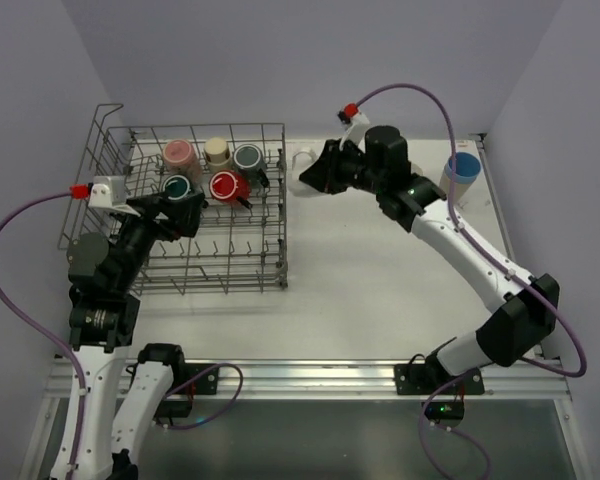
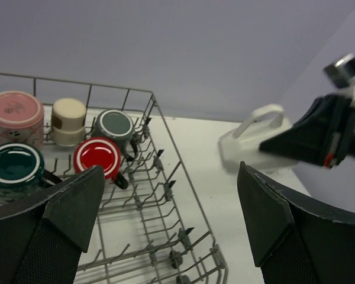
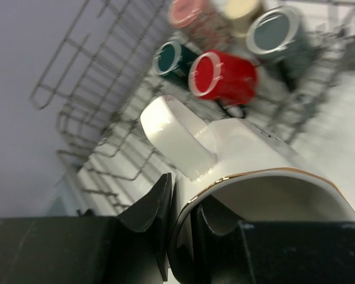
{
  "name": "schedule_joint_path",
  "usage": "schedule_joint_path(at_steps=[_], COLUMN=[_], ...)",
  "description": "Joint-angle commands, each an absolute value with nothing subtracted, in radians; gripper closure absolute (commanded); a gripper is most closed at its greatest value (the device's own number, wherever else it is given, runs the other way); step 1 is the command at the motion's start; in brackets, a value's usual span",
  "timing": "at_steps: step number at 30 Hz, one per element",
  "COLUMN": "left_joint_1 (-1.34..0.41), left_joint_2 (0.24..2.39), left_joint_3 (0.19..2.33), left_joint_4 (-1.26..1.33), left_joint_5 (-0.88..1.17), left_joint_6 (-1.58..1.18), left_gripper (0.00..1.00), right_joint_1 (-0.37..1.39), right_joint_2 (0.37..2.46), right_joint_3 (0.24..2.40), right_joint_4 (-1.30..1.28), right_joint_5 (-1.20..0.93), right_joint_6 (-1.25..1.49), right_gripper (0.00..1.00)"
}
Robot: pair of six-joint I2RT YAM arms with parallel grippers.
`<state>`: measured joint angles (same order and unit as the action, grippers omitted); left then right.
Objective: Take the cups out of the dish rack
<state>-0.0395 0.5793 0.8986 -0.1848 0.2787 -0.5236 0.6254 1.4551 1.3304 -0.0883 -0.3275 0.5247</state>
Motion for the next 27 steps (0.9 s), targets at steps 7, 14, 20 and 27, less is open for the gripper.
schedule_joint_path(at_steps=[7,14,20,27], left_joint_1=[-0.155,-0.190,-0.216,-0.218], left_joint_2=[0.589,0.592,0.609,0.620], left_joint_3=[0.778,0.749,0.739,0.738], left_joint_4=[-0.275,-0.262,-0.265,-0.267], left_joint_5=[0.112,0.069,0.071,0.071], left_joint_6=[-0.290,-0.273,-0.267,-0.265], left_gripper=[0.00,0.00,0.00,0.00], right_joint_1=[0.457,0.411,0.387,0.367], right_joint_2=[1.719,1.977,2.143,2.229], right_joint_3=[1.860,2.120,2.200,2.204], right_joint_4=[-0.737,-0.880,-0.882,-0.861], right_joint_5=[-0.002,0.050,0.055,0.045], right_joint_6=[0.045,-0.113,-0.140,-0.153], right_gripper=[1.00,1.00,1.00,1.00])
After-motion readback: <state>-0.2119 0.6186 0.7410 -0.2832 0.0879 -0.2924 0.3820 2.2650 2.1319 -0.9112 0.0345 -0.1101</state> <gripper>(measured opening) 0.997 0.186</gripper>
